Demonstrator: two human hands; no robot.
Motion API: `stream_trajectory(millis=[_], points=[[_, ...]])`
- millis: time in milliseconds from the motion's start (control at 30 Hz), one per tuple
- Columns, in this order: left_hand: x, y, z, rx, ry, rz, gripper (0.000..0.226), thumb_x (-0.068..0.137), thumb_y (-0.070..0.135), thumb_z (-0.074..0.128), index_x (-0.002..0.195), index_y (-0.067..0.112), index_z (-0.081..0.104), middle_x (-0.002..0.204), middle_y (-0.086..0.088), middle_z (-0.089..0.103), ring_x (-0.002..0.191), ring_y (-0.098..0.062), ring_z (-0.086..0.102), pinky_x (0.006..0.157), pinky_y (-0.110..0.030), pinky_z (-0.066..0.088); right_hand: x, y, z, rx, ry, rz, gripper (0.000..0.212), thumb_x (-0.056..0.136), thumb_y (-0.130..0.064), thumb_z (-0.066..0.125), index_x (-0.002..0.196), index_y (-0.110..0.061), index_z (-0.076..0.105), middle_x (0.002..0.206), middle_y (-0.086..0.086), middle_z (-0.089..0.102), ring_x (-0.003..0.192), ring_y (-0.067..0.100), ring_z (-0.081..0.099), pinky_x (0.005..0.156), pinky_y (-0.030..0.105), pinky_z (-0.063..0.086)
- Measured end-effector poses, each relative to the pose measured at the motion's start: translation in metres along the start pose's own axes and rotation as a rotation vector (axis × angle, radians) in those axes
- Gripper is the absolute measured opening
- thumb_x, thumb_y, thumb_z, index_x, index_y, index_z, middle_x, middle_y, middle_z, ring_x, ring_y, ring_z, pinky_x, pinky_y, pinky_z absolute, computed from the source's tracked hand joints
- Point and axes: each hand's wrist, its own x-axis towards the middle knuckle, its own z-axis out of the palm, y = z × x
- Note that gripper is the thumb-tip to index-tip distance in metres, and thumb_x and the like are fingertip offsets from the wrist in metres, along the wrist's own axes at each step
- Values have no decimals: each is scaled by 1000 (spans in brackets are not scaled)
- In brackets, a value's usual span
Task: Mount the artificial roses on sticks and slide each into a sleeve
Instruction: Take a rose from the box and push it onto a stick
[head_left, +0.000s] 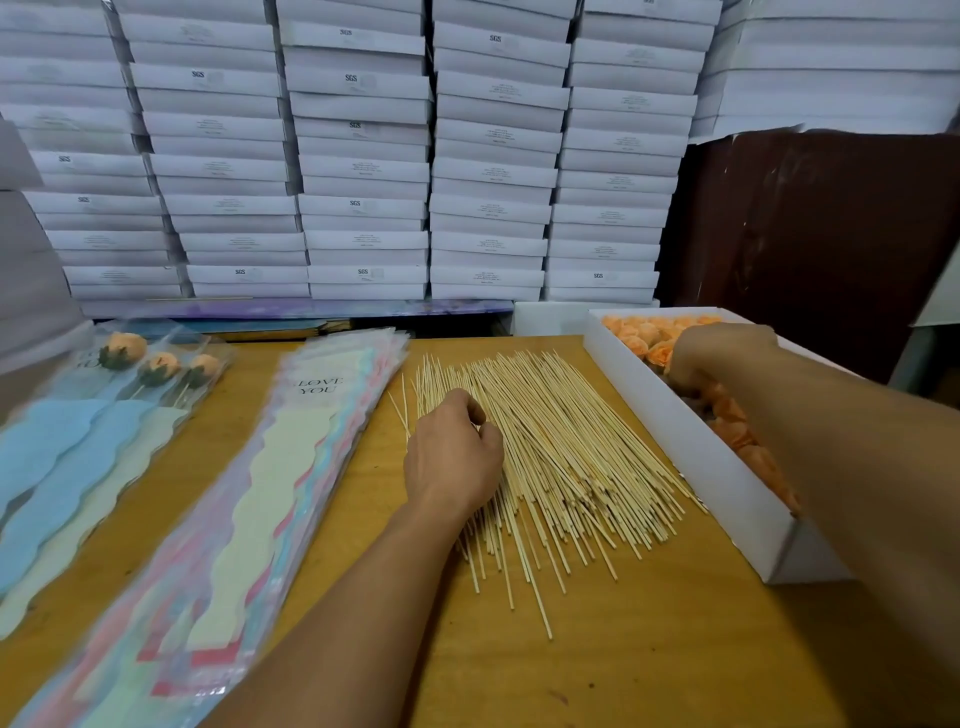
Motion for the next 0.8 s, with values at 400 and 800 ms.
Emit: stream_trajectory(millis=[400, 800], points=[[-1, 2, -2, -50, 4, 5, 29, 91, 48, 67, 96, 21, 59, 79, 8, 60, 71, -9, 57, 66, -34, 52, -4, -7, -43, 417, 393, -112, 28, 87, -41, 55, 92, -13, 56, 79, 5, 53, 67, 23, 50, 66, 36, 39], [-1, 8, -8, -429, -55, 70, 46, 79, 49, 78, 116, 23, 71, 94, 9, 73, 87, -2, 67, 81, -30, 58, -102, -93, -55, 615, 139, -559, 23, 80, -37, 56, 73, -20, 70, 73, -6, 72, 77, 16, 66, 70, 31, 52]])
